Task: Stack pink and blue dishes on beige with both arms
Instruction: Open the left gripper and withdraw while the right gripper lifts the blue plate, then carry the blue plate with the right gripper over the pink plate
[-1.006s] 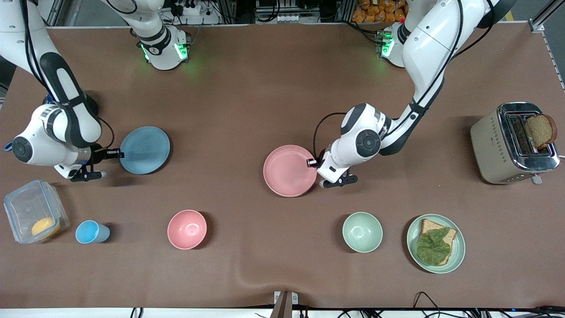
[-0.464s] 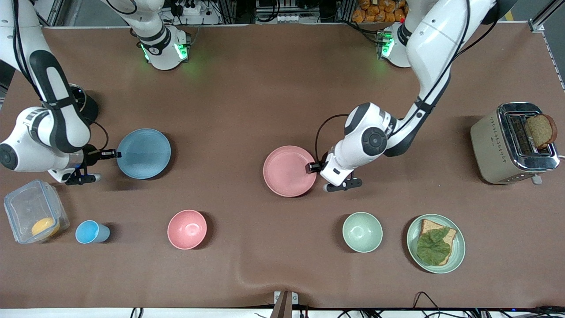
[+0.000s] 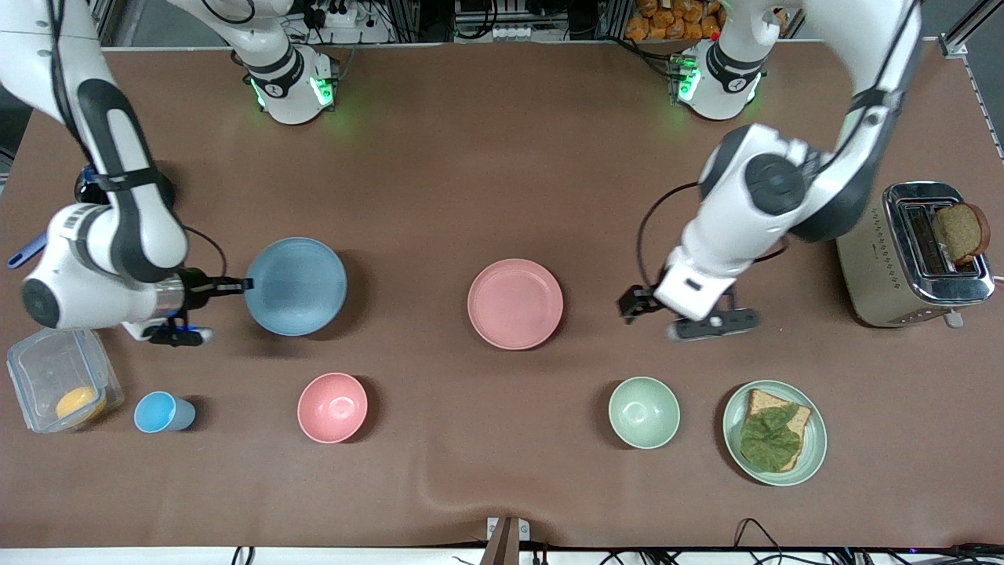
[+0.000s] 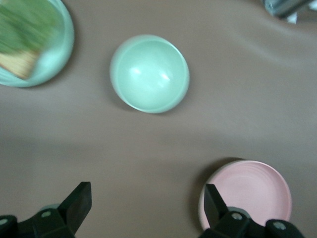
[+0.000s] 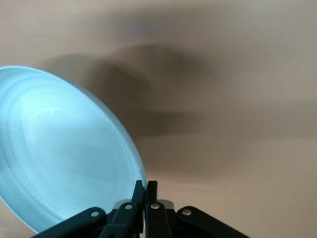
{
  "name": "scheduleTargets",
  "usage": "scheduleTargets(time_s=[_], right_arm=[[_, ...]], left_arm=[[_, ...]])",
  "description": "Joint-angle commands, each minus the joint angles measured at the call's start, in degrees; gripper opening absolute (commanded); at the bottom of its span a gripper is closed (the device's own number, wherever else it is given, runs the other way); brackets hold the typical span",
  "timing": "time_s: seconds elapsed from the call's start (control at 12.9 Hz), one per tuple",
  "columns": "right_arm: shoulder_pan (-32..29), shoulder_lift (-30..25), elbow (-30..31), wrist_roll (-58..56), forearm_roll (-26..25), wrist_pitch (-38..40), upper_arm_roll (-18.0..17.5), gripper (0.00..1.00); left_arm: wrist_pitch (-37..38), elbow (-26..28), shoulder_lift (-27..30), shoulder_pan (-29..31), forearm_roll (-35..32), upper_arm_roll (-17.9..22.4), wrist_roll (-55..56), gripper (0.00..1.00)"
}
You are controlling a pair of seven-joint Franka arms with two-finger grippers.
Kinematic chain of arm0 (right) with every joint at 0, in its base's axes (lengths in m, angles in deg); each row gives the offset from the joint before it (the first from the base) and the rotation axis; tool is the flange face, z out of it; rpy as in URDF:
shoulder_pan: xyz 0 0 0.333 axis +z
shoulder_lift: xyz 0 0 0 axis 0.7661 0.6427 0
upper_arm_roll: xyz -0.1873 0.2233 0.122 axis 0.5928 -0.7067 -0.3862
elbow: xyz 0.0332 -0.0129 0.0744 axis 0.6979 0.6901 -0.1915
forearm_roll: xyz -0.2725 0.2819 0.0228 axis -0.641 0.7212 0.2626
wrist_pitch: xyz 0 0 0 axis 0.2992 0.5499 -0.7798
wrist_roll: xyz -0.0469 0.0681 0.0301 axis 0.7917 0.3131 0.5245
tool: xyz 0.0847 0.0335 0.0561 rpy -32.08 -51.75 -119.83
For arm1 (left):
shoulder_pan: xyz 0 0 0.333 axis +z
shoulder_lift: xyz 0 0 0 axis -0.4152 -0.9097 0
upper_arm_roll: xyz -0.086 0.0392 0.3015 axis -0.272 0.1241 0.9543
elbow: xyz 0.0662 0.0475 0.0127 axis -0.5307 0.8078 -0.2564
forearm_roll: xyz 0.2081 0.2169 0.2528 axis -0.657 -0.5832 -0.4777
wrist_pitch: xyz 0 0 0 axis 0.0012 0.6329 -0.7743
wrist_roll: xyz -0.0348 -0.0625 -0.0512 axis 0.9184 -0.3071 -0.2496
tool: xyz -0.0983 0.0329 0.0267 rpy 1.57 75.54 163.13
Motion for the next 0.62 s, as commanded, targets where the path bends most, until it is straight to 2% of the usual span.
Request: scheduleTargets(time_s=[0.0, 0.23, 0.54], right_arm=[[7.93, 0.90, -3.54, 10.58, 3.02, 1.00, 0.57, 0.00], [15.06, 1.51, -5.13, 16.76, 5.92, 0.57, 0.65, 0.00], [22.88, 5.81, -10.83, 20.90, 9.34, 0.48, 0.65, 0.00]], left_arm=[[5.02, 1.87, 7.83, 4.68, -1.27, -0.10, -6.19, 1.00], [12.21, -0.49, 12.95, 7.77, -0.92, -0.10, -11.83, 1.00], [25.75, -10.59, 13.39, 8.30, -0.30, -0.54, -12.28, 1.00]])
